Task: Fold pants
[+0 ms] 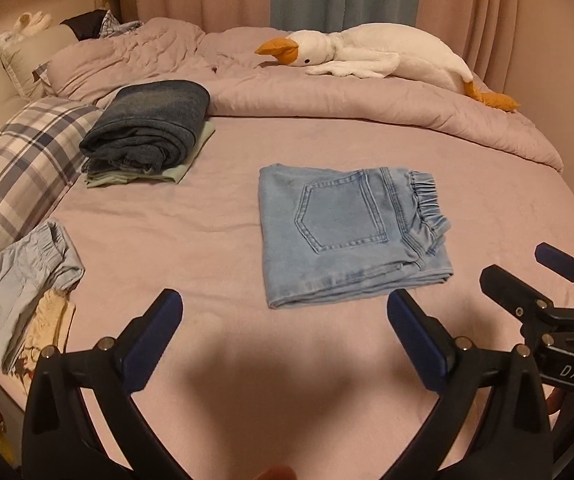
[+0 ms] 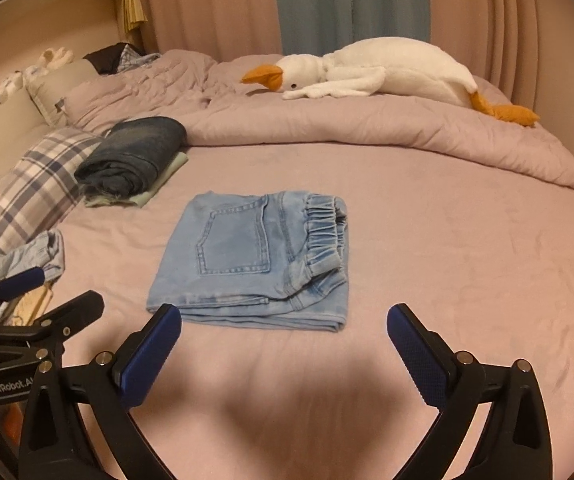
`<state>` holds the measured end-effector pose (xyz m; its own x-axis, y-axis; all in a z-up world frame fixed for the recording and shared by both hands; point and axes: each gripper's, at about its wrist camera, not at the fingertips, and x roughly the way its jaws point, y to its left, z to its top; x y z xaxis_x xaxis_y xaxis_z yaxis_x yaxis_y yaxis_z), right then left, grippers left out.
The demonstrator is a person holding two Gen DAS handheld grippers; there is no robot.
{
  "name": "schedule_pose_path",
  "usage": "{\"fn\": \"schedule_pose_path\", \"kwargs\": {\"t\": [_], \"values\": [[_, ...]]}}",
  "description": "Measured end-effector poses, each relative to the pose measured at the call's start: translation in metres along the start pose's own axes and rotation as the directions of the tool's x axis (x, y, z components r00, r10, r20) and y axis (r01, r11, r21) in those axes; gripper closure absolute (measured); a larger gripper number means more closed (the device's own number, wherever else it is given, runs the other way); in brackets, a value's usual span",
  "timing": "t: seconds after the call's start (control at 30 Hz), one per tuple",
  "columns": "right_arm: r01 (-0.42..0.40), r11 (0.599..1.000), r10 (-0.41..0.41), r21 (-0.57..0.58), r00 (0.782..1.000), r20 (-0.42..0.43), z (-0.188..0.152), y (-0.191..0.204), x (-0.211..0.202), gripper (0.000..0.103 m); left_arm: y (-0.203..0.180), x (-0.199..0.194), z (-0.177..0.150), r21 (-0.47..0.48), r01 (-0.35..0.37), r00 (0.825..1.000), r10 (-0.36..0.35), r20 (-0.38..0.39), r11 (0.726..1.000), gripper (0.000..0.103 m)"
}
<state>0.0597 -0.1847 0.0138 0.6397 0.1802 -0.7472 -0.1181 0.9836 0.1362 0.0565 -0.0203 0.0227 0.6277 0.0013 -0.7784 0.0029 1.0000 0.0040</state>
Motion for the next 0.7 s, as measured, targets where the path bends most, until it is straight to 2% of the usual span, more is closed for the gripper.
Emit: {"fn": "schedule_pose_path", "kwargs": {"t": [0.4,0.7], "values": [[0.014,0.999,-0.012,-0.038,0.999,0.036,0.006,0.01,-0.043,0.001,-0.001,-0.035,0.003,-0.015,0.0,0.999,0.001,0.035,1.0,0.001],[-0.001,0.999,0.004,-0.053,0.998,0.058,0.006,0.018,-0.057,0.001,-0.005,-0.052,0.006,-0.003,-0.003,0.998,0.003,0.057,1.0,0.001]]}}
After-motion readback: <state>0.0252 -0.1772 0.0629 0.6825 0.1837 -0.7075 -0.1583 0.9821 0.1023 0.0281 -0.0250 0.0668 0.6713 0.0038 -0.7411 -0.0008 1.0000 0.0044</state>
